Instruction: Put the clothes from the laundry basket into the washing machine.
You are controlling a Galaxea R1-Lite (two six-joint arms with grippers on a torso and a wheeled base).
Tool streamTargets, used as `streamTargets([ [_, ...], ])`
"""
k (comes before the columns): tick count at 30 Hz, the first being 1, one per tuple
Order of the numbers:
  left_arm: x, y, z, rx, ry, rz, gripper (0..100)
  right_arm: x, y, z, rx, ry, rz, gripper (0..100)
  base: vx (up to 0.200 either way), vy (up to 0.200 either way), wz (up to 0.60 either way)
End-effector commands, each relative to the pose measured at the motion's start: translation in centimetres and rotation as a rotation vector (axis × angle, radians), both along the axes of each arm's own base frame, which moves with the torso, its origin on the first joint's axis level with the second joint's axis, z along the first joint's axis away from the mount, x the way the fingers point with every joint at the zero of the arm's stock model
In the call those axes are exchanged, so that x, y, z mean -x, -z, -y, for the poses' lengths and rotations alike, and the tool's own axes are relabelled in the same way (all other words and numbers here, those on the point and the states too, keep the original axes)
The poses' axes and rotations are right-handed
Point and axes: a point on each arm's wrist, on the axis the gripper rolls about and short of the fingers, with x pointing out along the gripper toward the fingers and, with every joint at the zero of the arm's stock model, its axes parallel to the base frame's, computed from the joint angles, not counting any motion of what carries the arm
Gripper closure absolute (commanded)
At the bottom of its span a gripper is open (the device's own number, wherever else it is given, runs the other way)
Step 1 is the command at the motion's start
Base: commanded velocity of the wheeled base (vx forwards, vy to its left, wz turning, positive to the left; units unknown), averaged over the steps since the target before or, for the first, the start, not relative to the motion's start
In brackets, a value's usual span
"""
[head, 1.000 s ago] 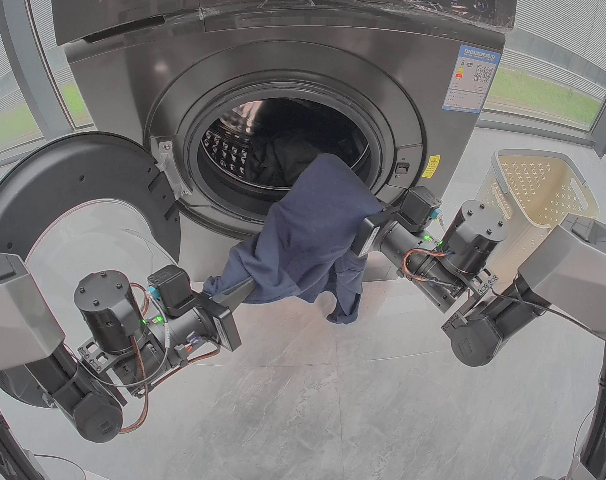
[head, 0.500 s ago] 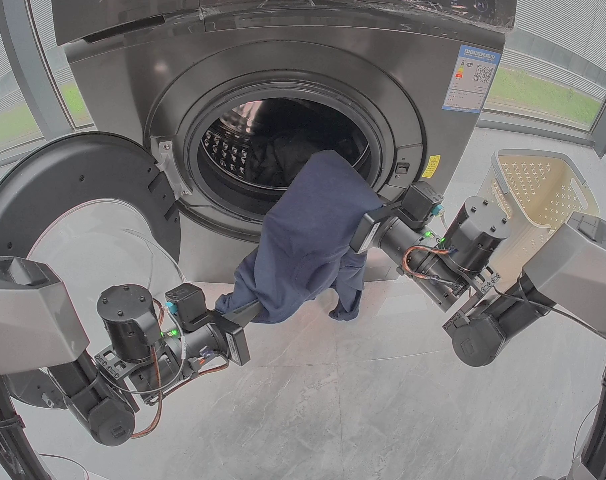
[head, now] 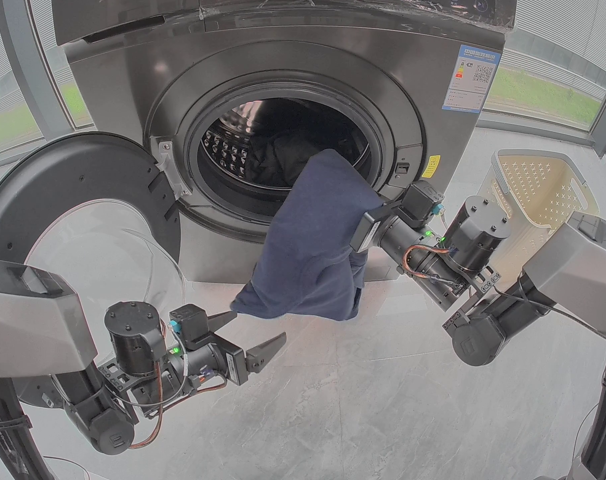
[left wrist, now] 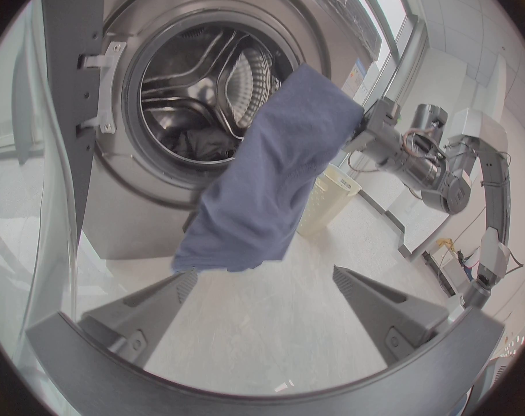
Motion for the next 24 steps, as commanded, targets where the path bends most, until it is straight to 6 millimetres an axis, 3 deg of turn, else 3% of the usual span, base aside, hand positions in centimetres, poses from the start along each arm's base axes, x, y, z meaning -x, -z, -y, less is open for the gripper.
streamTargets([
  [1, 1.0, 1.2, -0.2, -0.033, 0.015, -0.058, 0, -0.1, 0.0, 0.1, -0.001, 0.002, 0.001, 100, 0.0, 0.0, 0.0],
  [6, 1.3, 1.9, 0.2, -0.072, 0.053, -0.063, 0, 0.1, 0.0, -0.2, 0.0, -0.005, -0.001, 100, 0.0, 0.0, 0.0],
  [14, -1.5, -0.1, 2.8, 0.004, 0.075, 0.075, 0, 0.4, 0.6, -0.6, 0.011, -0.019, -0.017, 100, 0.0, 0.0, 0.0],
  [19, -3.2, 0.0, 4.3, 0.03, 0.083, 0.117, 0, 1.1, 1.0, -1.3, 0.021, -0.042, -0.031, 100, 0.0, 0.0, 0.0],
  [24, -3.6, 0.2, 5.0, 0.038, 0.107, 0.123, 0, 1.5, 1.1, -1.9, 0.018, -0.046, -0.036, 100, 0.0, 0.0, 0.0],
])
